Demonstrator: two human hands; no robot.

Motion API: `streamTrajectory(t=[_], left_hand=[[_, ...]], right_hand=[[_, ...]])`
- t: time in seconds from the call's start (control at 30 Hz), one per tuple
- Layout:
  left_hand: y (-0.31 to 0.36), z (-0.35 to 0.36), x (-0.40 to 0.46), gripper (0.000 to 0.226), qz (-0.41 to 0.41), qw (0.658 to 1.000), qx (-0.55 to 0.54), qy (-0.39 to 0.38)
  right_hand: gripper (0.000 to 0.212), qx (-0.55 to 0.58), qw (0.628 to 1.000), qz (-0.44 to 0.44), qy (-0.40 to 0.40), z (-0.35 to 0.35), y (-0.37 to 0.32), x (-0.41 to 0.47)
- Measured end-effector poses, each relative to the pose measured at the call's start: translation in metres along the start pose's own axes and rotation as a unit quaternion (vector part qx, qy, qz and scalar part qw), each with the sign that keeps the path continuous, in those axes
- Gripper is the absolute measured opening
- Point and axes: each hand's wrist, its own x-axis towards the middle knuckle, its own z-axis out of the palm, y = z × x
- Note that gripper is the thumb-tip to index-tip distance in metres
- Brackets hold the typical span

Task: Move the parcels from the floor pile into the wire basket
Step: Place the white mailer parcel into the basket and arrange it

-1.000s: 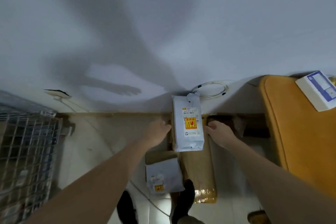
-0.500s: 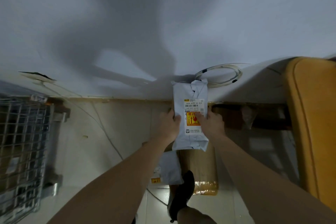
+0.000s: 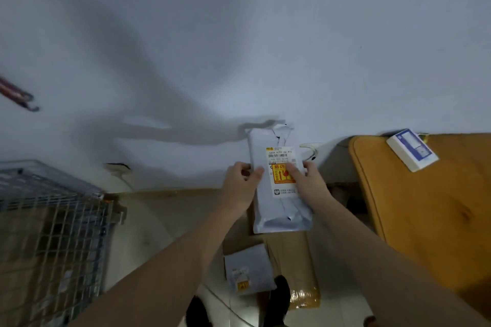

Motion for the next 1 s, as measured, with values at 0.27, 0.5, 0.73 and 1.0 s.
streamTrajectory(t=[0.27, 0.5, 0.73, 1.0], left_hand=[[0.072, -0.087, -0.082, 0.049, -0.012, 0.993, -0.11, -0.04], [0.088, -0.171, -0.16, 0.047, 0.035, 0.992, -0.121, 0.001], [0.054, -0.257, -0.276, 0.047, 0.045, 0.979, -0.146, 0.132], [-0.056, -0.364, -0.464, 0.051, -0.007, 0.93, -0.207, 0.303]], right_hand=[[0.052, 0.036, 0.996, -0.077, -0.009, 0.02, -0.089, -0.123], [0.05, -0.015, 0.987, -0.146, -0.059, 0.053, -0.132, -0.209], [0.052, -0.066, 0.958, -0.214, -0.178, 0.124, -0.145, -0.298], [0.051, -0.196, 0.884, -0.257, -0.338, 0.274, -0.117, -0.452]])
